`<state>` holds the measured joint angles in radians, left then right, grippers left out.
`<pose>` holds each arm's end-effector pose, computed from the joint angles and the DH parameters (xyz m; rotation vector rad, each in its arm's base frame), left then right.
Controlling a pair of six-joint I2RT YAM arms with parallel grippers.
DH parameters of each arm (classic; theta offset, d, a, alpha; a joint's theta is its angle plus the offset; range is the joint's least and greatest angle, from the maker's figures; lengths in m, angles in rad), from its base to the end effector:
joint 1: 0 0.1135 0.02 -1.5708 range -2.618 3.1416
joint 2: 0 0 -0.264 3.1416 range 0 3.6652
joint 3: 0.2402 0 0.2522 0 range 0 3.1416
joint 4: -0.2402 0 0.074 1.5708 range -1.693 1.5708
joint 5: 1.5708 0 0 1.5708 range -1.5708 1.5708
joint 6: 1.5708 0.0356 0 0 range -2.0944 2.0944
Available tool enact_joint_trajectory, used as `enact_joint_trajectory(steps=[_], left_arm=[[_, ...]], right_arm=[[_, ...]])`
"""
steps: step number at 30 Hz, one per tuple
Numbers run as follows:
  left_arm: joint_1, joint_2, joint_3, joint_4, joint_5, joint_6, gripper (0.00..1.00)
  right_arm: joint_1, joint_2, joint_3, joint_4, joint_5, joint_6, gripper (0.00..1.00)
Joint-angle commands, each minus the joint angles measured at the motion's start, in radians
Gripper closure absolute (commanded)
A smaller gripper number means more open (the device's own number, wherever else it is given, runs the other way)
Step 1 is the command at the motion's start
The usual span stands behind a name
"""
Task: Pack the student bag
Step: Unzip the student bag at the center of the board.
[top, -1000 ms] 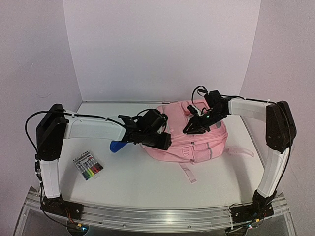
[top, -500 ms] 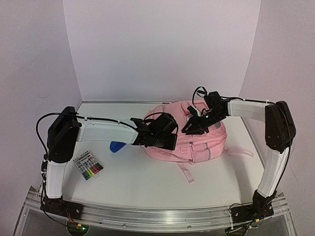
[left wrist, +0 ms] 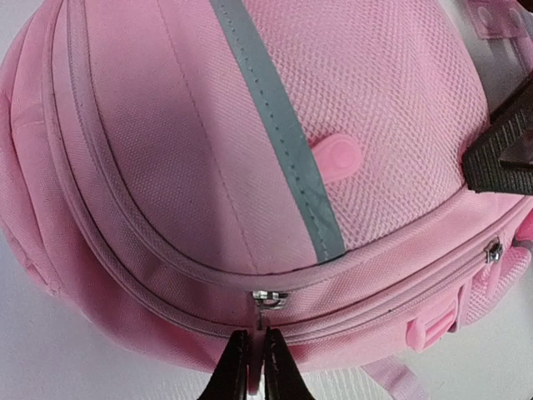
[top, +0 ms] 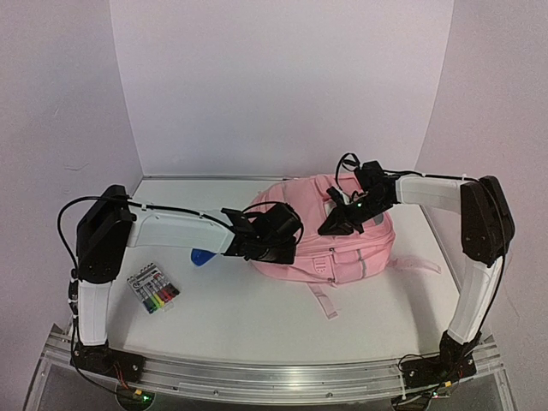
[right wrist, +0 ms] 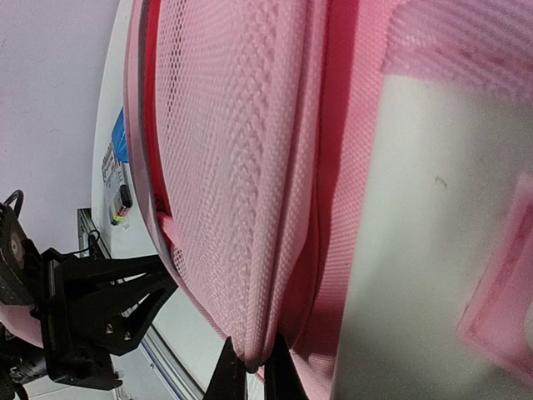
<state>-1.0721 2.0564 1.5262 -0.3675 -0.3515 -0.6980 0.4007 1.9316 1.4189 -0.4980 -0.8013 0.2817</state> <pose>0.2269 -0.3910 0.1909 0.3031 2.4122 -0.3842 0.3662 0.1829 0.2089 -0.4697 2.5708 1.2851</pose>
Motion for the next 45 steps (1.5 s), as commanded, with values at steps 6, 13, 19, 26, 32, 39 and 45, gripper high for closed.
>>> enact_joint_trajectory(steps=[6, 13, 19, 26, 32, 39, 45], left_arm=[[0.004, -0.144, -0.093, -0.063, -0.013, 0.027, 1.0], [-0.002, -0.205, -0.152, -0.046, 0.073, 0.181, 1.0], [-0.026, -0.205, -0.143, -0.021, 0.146, 0.29, 1.0], [-0.023, -0.221, -0.16, 0.054, 0.146, 0.36, 1.0], [-0.025, -0.179, -0.107, 0.083, 0.263, 0.359, 1.0], [-0.026, -0.083, 0.016, 0.156, 0.422, 0.279, 1.0], [-0.026, -0.057, 0.051, 0.201, 0.47, 0.237, 1.0]], right_arm=[[0.008, -0.055, 0.009, -0.049, 0.08, -0.154, 1.0], [-0.051, -0.092, 0.012, -0.284, 0.177, -0.493, 1.0], [-0.156, -0.07, 0.06, -0.447, 0.231, -0.833, 1.0], [-0.261, -0.089, 0.058, -0.467, 0.315, -1.129, 1.0], [-0.29, -0.101, 0.113, -0.464, 0.299, -1.161, 0.95], [-0.291, -0.328, -0.049, -0.422, 0.003, -1.152, 0.38], [-0.226, -0.502, -0.234, -0.267, -0.063, -1.123, 0.34]])
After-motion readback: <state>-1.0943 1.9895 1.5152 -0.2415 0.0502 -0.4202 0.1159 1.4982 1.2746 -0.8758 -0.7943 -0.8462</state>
